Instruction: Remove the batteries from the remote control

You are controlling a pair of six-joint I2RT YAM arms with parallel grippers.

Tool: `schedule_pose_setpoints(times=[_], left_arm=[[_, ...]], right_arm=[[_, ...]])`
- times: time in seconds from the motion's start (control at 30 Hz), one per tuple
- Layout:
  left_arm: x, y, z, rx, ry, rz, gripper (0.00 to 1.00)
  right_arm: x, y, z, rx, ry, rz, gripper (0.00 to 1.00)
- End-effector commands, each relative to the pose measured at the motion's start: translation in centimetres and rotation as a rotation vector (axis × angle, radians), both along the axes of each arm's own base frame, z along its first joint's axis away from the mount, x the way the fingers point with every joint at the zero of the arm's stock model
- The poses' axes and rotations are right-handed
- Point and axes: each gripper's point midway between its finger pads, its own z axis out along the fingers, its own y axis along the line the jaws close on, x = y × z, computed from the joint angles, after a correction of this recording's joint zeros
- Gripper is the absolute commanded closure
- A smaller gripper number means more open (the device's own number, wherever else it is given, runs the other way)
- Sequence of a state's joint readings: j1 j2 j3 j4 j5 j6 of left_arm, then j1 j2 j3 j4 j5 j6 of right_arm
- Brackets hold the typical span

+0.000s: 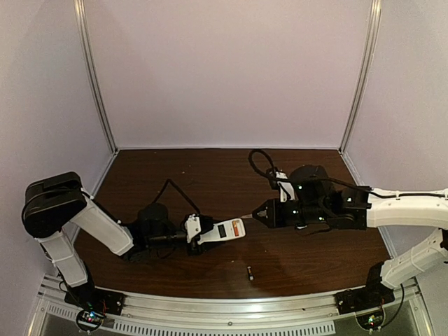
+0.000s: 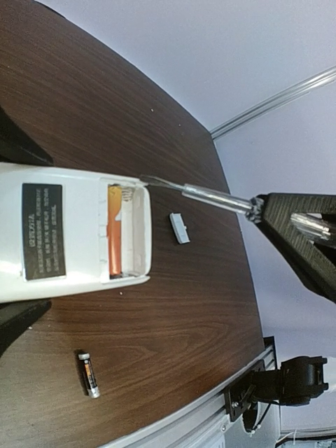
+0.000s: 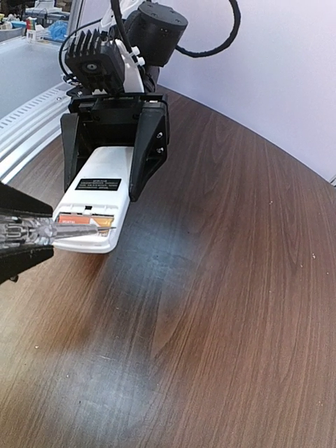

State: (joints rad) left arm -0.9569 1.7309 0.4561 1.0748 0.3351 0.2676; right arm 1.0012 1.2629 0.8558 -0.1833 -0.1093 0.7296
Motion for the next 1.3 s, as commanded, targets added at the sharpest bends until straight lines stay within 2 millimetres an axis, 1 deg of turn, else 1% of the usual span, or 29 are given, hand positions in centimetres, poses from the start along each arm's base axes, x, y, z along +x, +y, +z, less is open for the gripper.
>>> schedule_pose_setpoints(times=[0.0,0.1,0.4,0.63,0.9,1.27], left_arm=[[0.3,0.1,2.8,-0.091,-0.047,0.015,1.0],[0.4,0.2,2.8,-0.096,-0.051,0.023,1.0],[0.7,0.4,2.8,-0.097,-0.06,0.039,1.0],[0.8,0.4,2.7,-0.093,-0.069,0.043,1.0],[0.6,0.3,2.7,-0.093,-0.073,0.031,1.0],[0.5,0.2,2.7,-0.094,-0.076,0.023,1.0]], right_arm=[[-0.3,0.2,1.0,0.028,0.027,-0.011,1.0],[-0.5,0.1,0.7,0.015,0.058,-0.015,1.0],[-1.2,0.8,0.1,0.001,0.136,0.007,1.0],[-1.0,0.7,0.0,-0.028,0.143,0.001,1.0],[-0.8,0.8,-0.7,-0.055,0.147,-0.005,1.0],[-0.8,1.0,-1.1,-0.074,0.147,0.008,1.0]])
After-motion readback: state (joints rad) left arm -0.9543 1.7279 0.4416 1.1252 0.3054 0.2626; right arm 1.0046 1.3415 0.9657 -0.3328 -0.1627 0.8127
